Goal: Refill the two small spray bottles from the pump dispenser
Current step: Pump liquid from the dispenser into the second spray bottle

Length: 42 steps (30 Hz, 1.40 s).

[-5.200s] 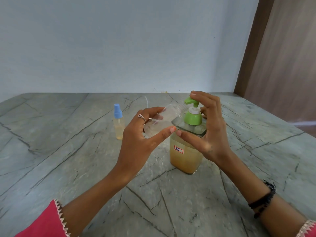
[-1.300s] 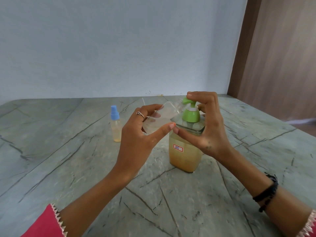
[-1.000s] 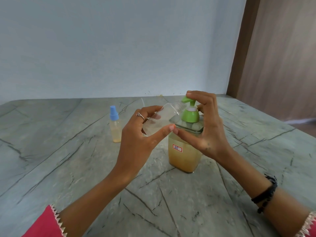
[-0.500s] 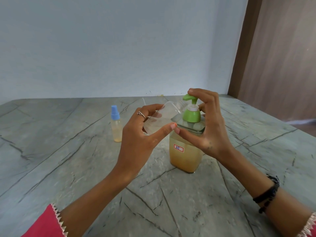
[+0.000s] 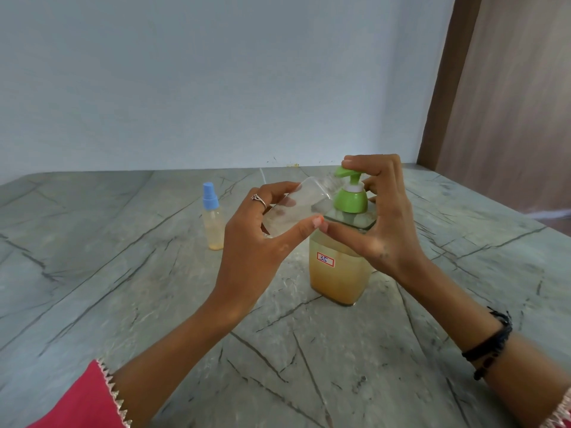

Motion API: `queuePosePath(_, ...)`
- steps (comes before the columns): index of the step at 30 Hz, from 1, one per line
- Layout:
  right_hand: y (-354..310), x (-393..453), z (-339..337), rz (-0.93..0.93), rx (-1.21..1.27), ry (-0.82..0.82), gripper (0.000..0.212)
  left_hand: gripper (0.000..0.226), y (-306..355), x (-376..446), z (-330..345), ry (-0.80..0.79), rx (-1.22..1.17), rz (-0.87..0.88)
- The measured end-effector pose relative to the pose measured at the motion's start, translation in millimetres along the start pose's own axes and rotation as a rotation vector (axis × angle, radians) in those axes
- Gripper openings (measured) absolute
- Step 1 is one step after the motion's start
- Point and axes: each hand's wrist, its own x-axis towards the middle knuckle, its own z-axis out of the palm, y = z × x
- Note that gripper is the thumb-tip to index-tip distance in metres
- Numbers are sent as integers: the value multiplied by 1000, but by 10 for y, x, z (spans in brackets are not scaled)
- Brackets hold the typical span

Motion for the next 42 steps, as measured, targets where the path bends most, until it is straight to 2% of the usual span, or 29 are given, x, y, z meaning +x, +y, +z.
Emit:
queuePosePath(12, 2, -21, -36, -42, -58, -75, 81, 41, -7, 12, -10, 6, -8, -1)
queuePosePath(16, 2, -18, -66, -53, -101, -127, 92, 42, 8, 13, -11, 9, -8, 6)
queuePosePath(21, -6, -12, -39, -43, -70, -77, 76, 44, -5, 23, -9, 9, 1, 12)
queuePosePath(29, 1, 6, -5, 8, -8, -10, 67, 45, 7, 13, -3, 10, -4, -3)
queuePosePath(42, 17, -28, -20, -20, -33, -59, 78, 41, 0, 14, -6, 9, 4, 14)
